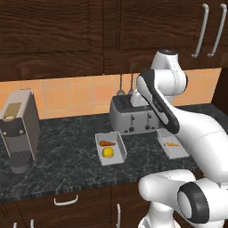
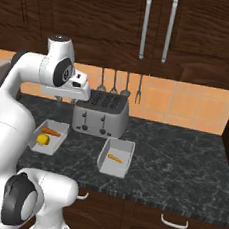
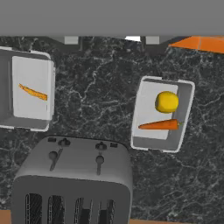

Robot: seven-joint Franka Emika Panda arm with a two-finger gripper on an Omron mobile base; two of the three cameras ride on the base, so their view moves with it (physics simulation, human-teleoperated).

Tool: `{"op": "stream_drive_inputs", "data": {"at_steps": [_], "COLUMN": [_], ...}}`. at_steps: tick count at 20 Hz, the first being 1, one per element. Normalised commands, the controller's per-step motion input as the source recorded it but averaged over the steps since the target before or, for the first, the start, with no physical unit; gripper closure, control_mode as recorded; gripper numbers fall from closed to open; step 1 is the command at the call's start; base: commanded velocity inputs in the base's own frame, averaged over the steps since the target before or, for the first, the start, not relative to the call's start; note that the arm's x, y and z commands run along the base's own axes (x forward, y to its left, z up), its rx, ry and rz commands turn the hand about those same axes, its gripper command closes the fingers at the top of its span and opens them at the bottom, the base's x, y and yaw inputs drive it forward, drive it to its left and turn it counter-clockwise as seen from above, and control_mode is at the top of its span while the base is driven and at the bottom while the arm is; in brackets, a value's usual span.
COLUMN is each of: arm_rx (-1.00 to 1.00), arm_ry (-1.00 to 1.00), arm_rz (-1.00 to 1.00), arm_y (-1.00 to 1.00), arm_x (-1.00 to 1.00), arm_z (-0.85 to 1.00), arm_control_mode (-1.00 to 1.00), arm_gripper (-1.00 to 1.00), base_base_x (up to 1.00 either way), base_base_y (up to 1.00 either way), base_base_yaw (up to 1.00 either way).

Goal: Take the meat container that has the shrimp and place it on the second highest rack of the freezer. Then take the vegetable container that has the lemon and carrot and place it on the highest rack of the freezer.

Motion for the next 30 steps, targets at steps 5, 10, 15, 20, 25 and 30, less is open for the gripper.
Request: {"op": "stream_drive_inputs", "data": {"at_steps": [5,10,15,20,25,30], "arm_rx": [0.00,0.02,0.04,0.09,0.06,0.05], "arm_ry": [-0.02,-0.09,-0.09,-0.02,0.00,0.02], "arm_rz": [-0.04,-0.32,-0.35,-0.28,-0.38,-0.32], "arm_y": [-0.05,-0.23,-0.27,-0.42,-0.86,-0.69], "arm_x": [-0.35,-0.61,-0.45,-0.16,-0.31,-0.21], "arm_z": [-0.11,-0.38,-0.30,0.00,-0.28,-0.46], "arm_control_mode": [-1.00,-1.00,-1.00,-1.00,-1.00,-1.00], "arm_gripper": [-1.00,-1.00,-1.00,-1.00,-1.00,-1.00], "base_base_x": [0.00,0.00,0.00,0.00,0.00,0.00], "base_base_y": [0.00,0.00,0.00,0.00,0.00,0.00], "base_base_yaw": [0.00,0.00,0.00,0.00,0.00,0.00]}}
